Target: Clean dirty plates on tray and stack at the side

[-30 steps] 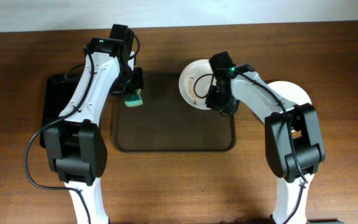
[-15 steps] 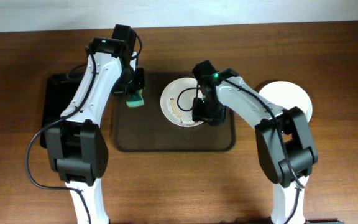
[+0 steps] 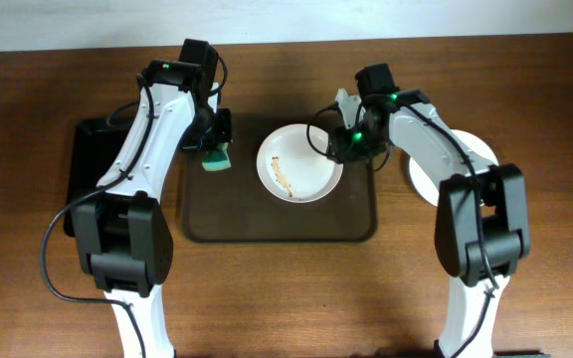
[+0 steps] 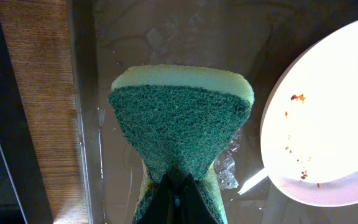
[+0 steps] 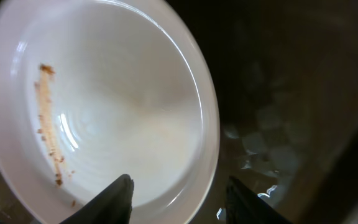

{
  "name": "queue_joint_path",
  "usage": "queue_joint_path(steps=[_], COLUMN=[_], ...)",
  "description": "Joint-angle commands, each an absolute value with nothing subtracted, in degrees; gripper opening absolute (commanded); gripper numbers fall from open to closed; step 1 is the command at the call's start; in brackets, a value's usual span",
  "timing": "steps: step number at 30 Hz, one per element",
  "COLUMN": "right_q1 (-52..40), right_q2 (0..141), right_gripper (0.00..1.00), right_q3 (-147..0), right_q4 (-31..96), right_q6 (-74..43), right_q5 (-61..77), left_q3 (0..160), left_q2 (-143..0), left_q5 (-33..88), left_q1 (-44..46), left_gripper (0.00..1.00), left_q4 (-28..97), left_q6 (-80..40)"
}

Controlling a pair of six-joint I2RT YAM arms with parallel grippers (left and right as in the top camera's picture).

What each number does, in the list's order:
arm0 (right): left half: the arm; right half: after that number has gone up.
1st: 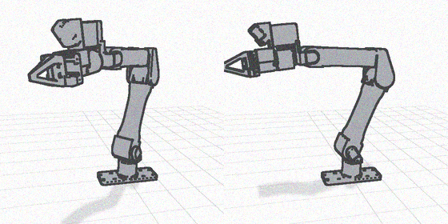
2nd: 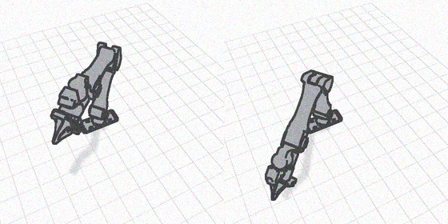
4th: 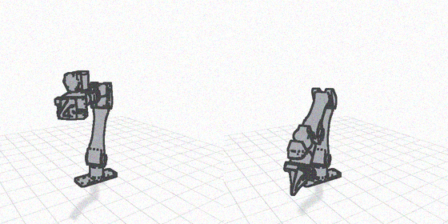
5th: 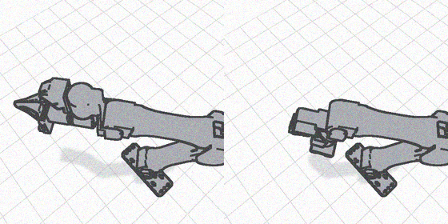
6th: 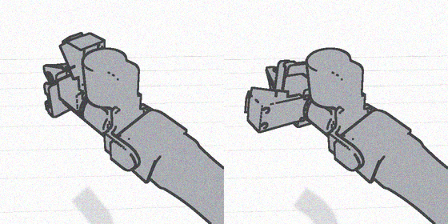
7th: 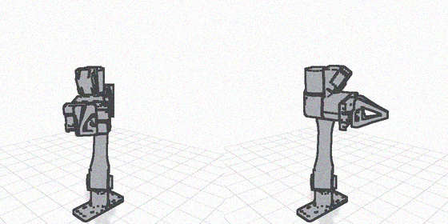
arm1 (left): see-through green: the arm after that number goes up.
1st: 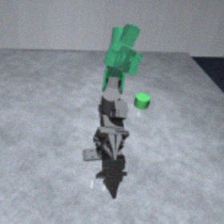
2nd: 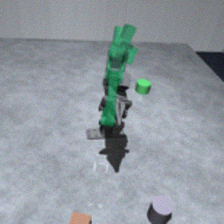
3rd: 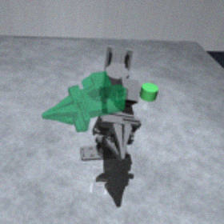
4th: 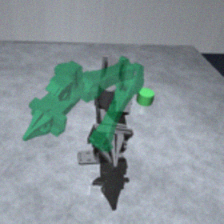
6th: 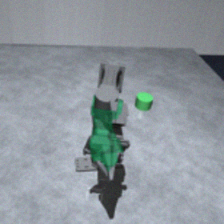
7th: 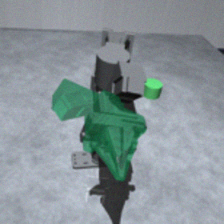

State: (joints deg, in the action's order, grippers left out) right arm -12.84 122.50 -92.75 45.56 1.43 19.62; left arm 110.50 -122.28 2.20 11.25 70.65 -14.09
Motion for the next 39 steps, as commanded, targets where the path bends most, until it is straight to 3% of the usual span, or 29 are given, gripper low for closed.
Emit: queue_joint_path(steps=[1, 6, 10, 14, 18, 21, 32, 39], right_q1=[-13.15, -13.04, -13.15, -13.39, -15.49, -17.67, -18.00, -19.64], right_q2=[124.57, 125.97, 126.89, 127.35, 127.35, 127.35, 127.35, 127.35], right_gripper=[0.40, 0.27, 0.25, 0.11, 0.12, 0.04, 0.04, 0.04], right_q3=[-93.23, -93.23, -93.17, -93.06, -92.12, -91.35, -87.07, -87.05], right_q4=[45.06, 44.93, 45.25, 46.41, 46.65, 45.71, 36.16, 35.70], right_q6=[-1.02, -5.54, -10.85, -17.54, -20.01, -22.02, -31.00, -32.73], right_q5=[21.23, 21.28, 24.18, 26.57, 26.33, 25.78, 24.84, 22.37], left_q3=[110.24, 110.24, 110.24, 110.24, 110.24, 110.24, 104.47, 101.82], left_q2=[-122.58, -122.58, -122.58, -122.58, -122.58, -122.58, -122.78, -122.78], left_q5=[2.63, 2.63, 2.63, 2.66, 2.70, 2.85, 12.82, 10.59], left_q1=[11.25, 11.25, 11.25, 11.25, 11.25, 11.25, 12.05, 17.85], left_gripper=[0.01, 0.01, 0.01, 0.01, 0.01, 0.01, 0.01, 0.01], left_q4=[70.52, 70.54, 70.54, 70.57, 70.54, 70.57, 67.13, 59.46], left_q6=[-13.15, -13.17, -13.17, -13.17, -13.15, -13.13, -8.64, -13.32])
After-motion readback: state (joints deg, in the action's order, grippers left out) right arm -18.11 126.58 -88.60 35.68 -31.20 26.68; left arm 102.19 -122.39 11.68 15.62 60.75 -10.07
